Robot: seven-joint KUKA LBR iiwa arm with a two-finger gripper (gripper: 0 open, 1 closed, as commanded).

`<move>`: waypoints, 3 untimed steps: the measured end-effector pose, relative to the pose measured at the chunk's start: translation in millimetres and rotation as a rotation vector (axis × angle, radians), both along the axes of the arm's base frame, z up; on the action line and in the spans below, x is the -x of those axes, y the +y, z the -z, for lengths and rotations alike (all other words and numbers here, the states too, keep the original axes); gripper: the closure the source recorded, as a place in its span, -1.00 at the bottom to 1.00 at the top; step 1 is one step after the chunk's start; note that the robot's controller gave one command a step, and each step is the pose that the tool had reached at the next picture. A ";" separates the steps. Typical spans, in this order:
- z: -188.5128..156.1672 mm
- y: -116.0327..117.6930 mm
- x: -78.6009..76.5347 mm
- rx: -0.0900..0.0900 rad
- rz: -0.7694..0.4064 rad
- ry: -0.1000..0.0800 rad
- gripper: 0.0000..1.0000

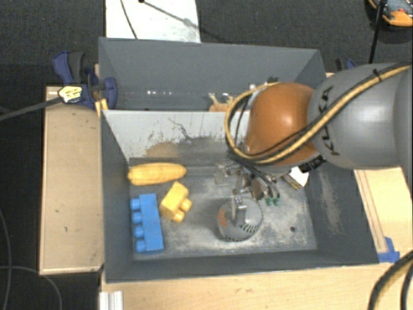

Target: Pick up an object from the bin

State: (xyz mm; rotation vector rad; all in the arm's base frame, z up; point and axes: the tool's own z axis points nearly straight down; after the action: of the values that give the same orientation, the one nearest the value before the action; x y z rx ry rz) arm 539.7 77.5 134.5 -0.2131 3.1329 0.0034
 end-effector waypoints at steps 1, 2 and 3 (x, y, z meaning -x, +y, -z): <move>15.6 -9.6 1.2 0.000 -0.058 -0.001 -1.00; 30.0 -14.4 3.7 -0.002 -0.190 -0.002 -1.00; 46.2 -29.9 17.1 -0.006 -0.024 -0.003 -1.00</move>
Offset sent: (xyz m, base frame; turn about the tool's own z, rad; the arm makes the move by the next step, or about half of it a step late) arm -0.0086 -0.0237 -0.0493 -0.0842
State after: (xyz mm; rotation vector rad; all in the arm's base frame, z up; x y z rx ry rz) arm 522.5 47.7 88.3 -0.2498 3.1273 0.0123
